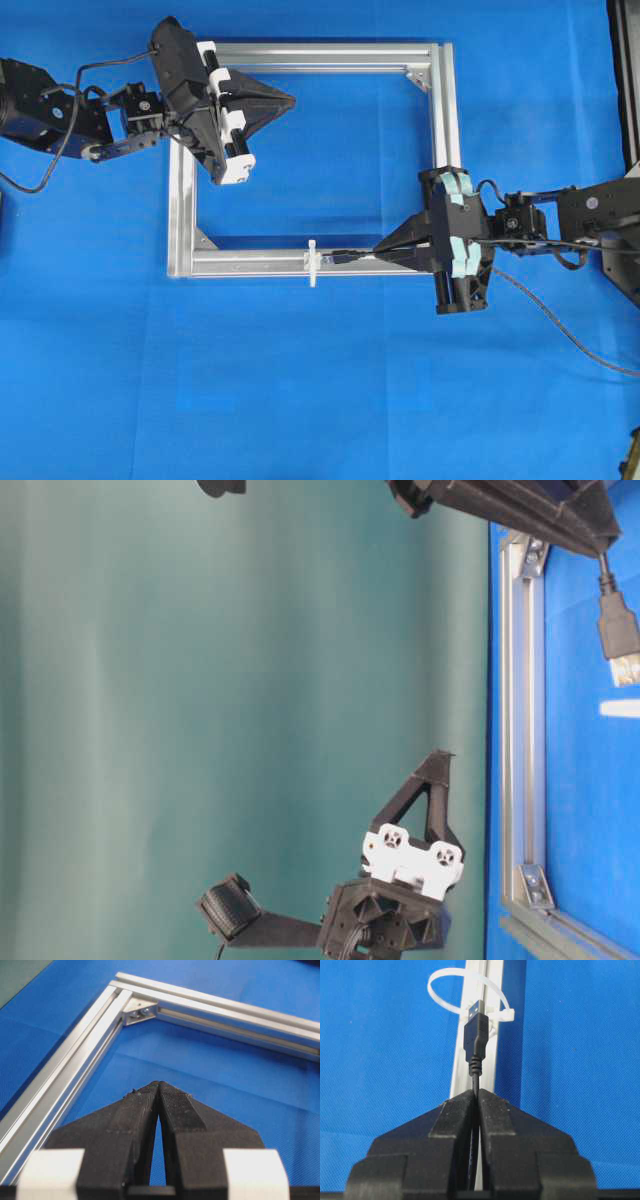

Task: Insert the wire through the string loop located in the center.
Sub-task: 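Move the right gripper left, pushing the USB plug through the white loop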

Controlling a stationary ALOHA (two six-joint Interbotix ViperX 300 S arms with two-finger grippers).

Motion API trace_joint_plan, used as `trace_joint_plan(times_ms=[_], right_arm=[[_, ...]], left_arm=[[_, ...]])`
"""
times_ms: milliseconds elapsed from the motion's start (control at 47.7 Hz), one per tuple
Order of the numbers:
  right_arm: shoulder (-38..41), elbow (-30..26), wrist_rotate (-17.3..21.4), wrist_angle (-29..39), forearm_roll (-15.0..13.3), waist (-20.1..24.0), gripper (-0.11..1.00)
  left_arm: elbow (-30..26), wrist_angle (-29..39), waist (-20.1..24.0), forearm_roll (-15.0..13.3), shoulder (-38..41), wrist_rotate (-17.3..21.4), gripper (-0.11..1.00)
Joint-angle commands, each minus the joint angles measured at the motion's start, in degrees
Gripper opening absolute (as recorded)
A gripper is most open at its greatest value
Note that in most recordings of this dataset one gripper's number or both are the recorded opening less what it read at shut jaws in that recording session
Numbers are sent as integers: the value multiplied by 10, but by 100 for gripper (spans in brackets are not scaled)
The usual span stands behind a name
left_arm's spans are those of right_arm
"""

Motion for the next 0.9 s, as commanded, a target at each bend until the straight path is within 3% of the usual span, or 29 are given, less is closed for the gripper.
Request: trace_joint_plan(times_ms=[0,419,880], right_arm=[[-5,-4,1,-8,1,-1,-2],[17,-24,1,-19,2,0,-2],[105,-121,1,-32,2,8,-2]], left_arm=[[-4,-3,-2,1,-18,-1,0],[-5,-3,-2,2,-18,-2,0],[-4,-3,-3,2,-18,-2,0]])
